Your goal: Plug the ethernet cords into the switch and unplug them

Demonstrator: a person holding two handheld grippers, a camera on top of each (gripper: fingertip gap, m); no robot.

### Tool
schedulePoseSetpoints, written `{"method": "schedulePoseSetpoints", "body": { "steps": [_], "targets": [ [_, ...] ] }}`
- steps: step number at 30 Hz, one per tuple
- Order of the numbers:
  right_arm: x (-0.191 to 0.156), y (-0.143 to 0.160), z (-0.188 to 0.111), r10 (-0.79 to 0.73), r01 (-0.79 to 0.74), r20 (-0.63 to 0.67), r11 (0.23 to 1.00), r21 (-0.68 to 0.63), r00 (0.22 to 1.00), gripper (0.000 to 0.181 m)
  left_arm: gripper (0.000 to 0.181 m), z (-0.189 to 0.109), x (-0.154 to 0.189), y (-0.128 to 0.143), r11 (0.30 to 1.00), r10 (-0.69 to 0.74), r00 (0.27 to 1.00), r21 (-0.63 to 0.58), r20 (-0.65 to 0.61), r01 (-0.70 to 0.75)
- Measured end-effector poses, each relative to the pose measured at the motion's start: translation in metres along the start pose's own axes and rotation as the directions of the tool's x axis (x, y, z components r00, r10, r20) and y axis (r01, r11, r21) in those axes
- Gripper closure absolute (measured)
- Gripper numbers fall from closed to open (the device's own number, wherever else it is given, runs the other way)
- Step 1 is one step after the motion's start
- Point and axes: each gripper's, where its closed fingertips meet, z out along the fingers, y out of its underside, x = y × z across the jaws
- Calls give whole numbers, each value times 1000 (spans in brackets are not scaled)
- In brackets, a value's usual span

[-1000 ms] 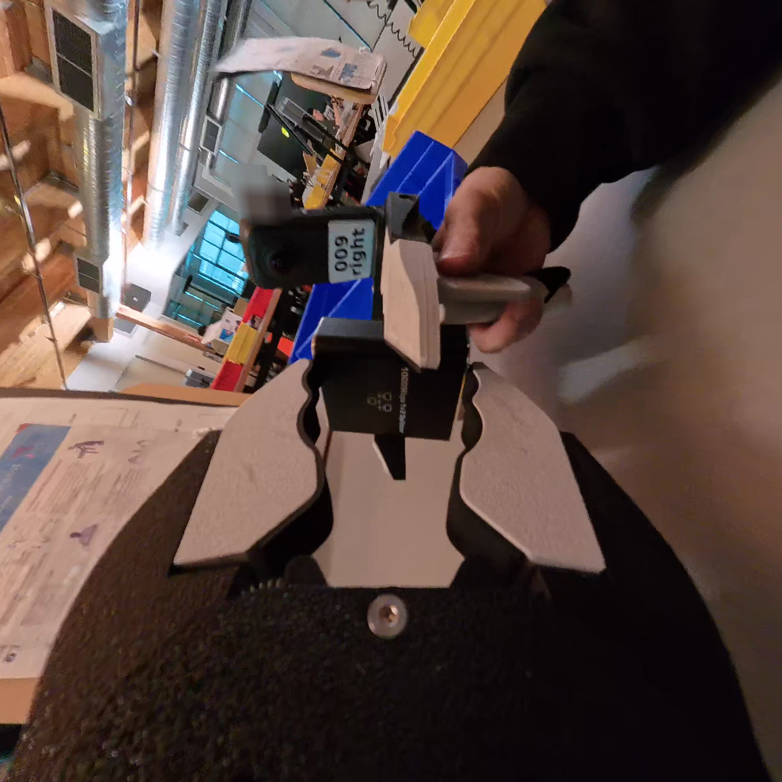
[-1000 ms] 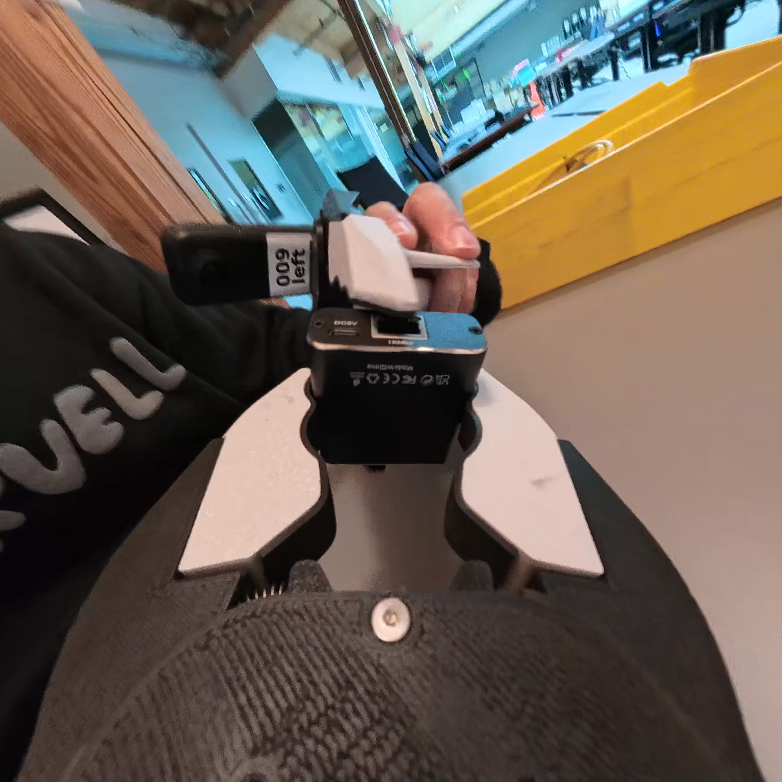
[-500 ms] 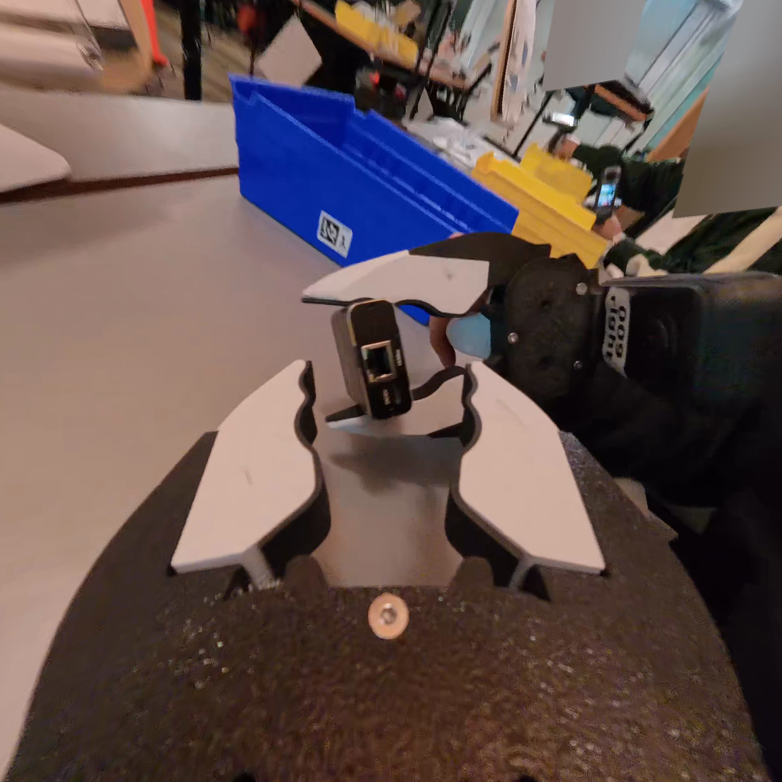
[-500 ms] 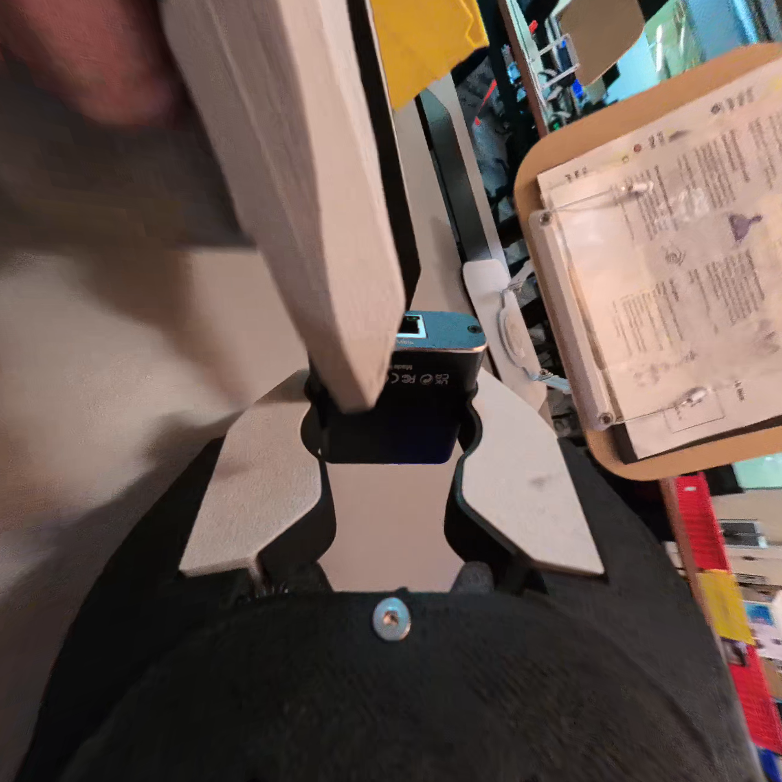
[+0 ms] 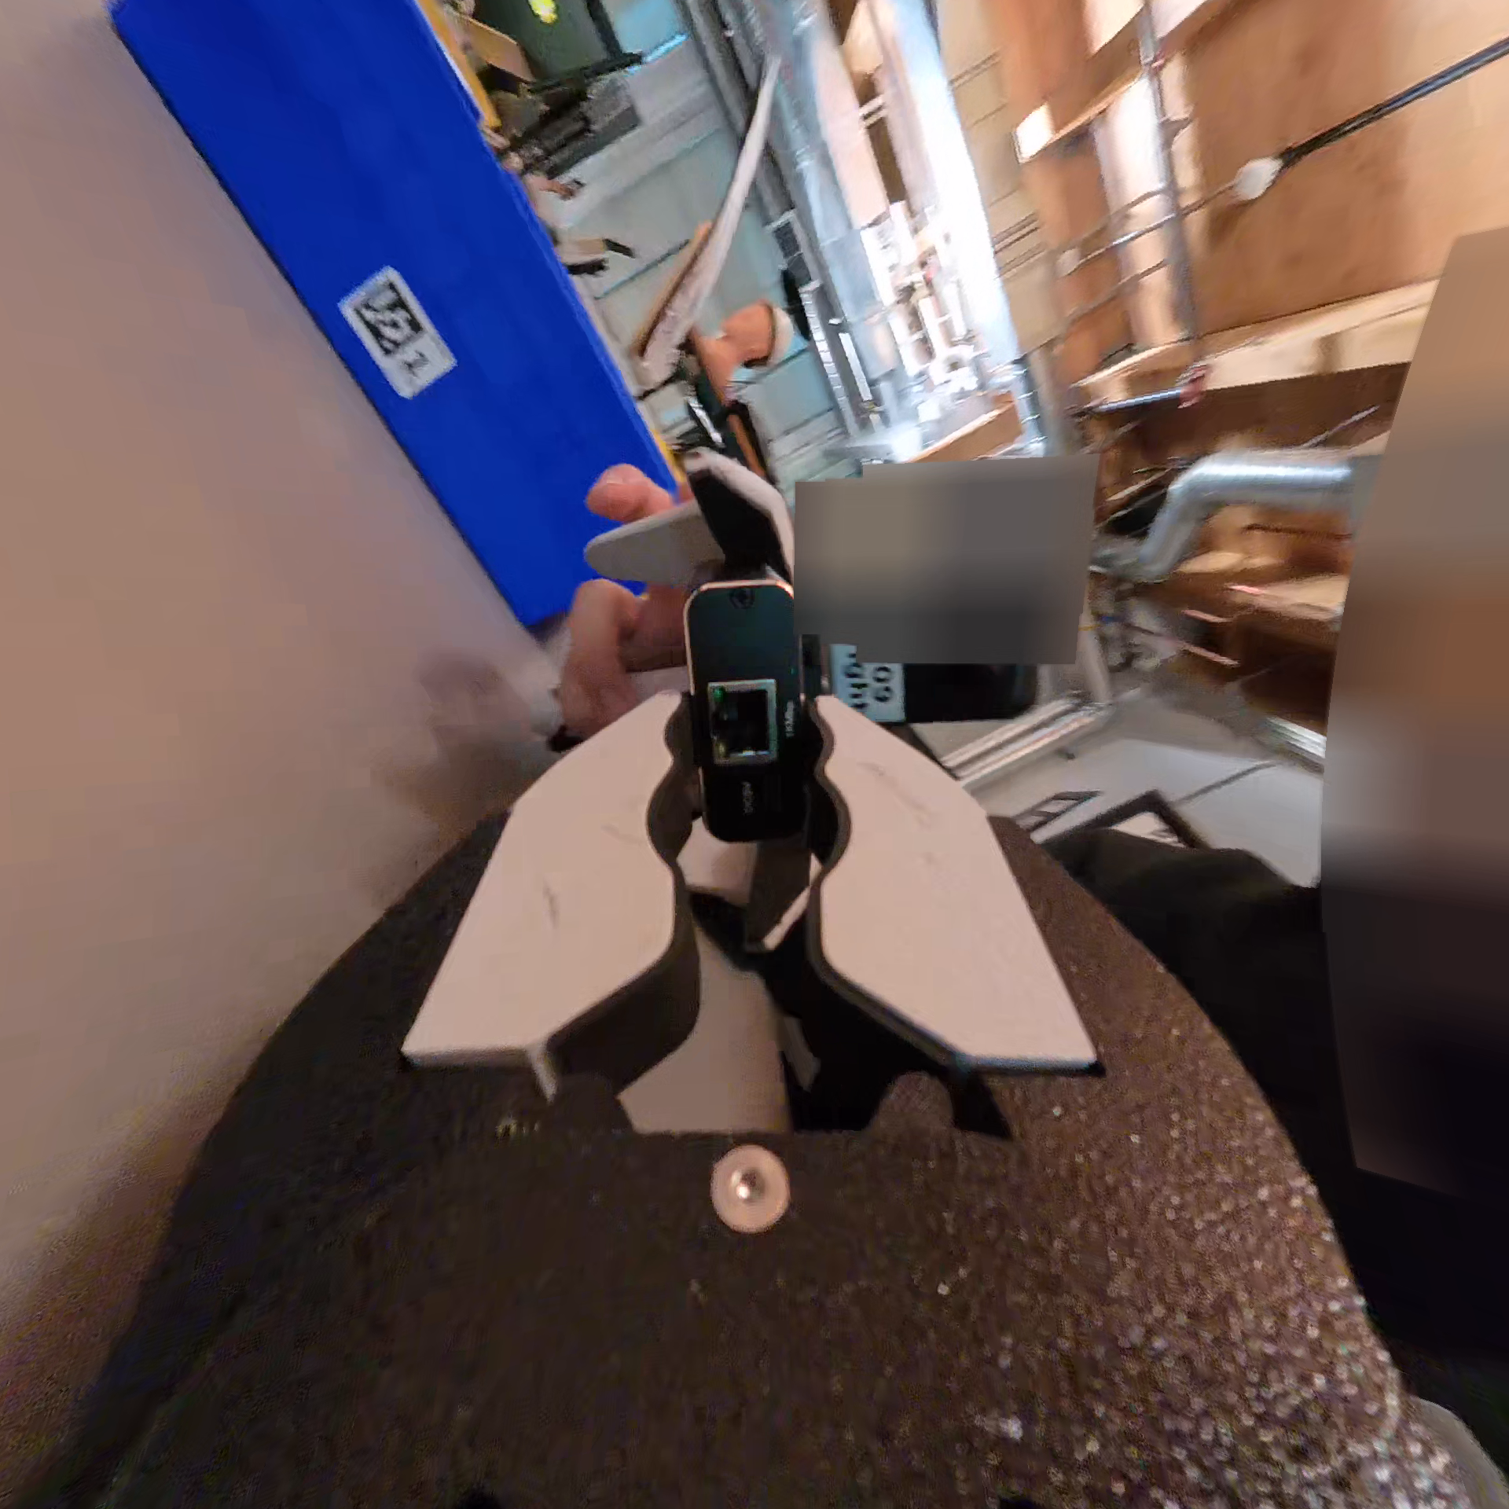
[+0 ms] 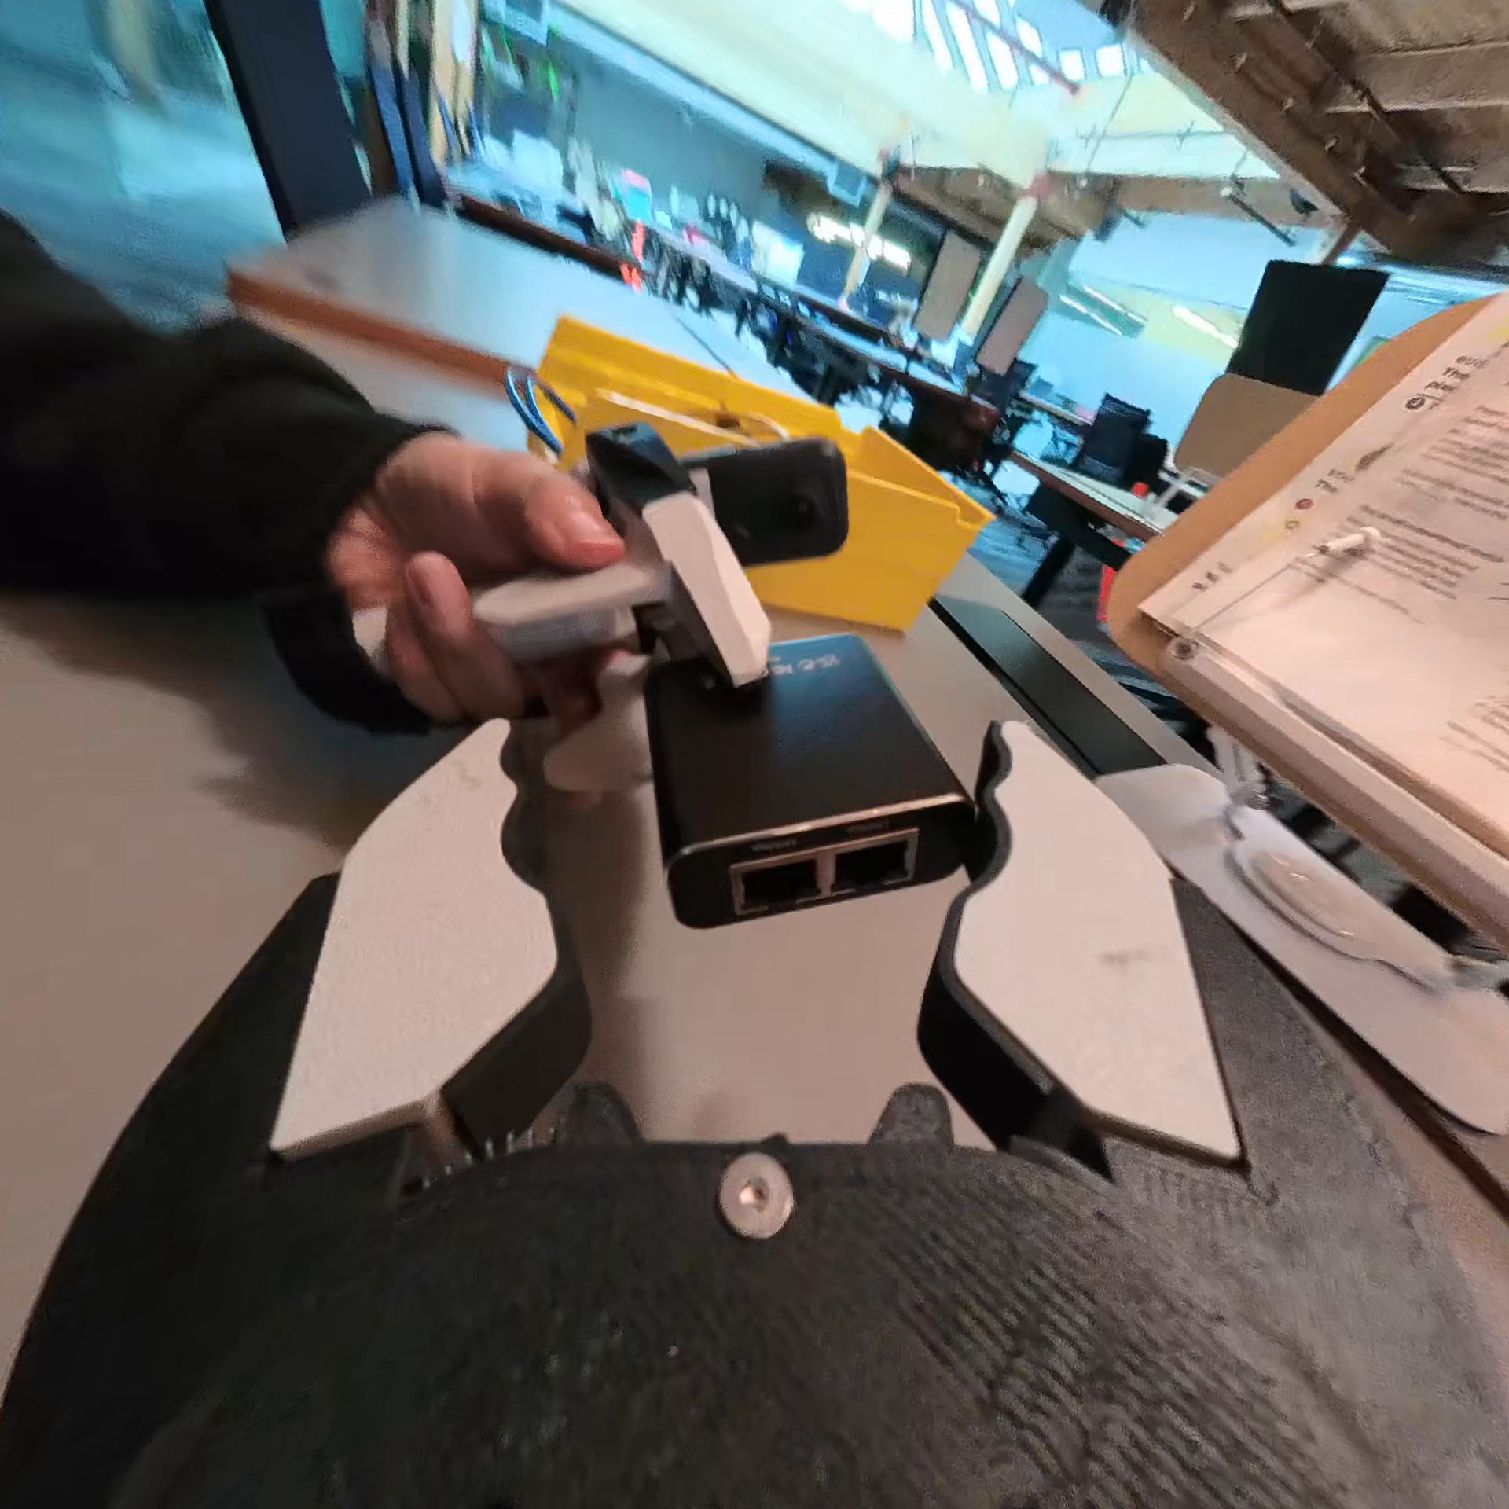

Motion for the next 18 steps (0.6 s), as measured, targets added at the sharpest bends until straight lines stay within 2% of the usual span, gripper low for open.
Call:
{"method": "schedulePoseSetpoints", "body": {
  "steps": [3,7,10,12,16,18],
  "targets": [
    [-2,-6,-2,64,-67,46,996,59,997,81,158,4,10,6,998,-63,995,-19,-71,61],
    [-7,-5,-2,41,-45,72,997,65,997,86,157,9,20,13,993,-114,987,-55,-117,108],
    [-8,-4,-2,3,-7,60,999,54,998,88,157,10,14,15,988,-146,985,-54,-88,142],
    [-6,-3,-3,17,-20,57,999,48,998,99,157,10,13,15,983,-180,979,-51,-93,176],
    [-8,0,-4,26,-30,75,998,52,997,101,156,12,12,17,987,-155,987,-56,-48,153],
    [-7,5,-3,52,-52,89,999,2,995,102,156,11,10,17,989,-138,990,-56,-26,136]
  ]
}}
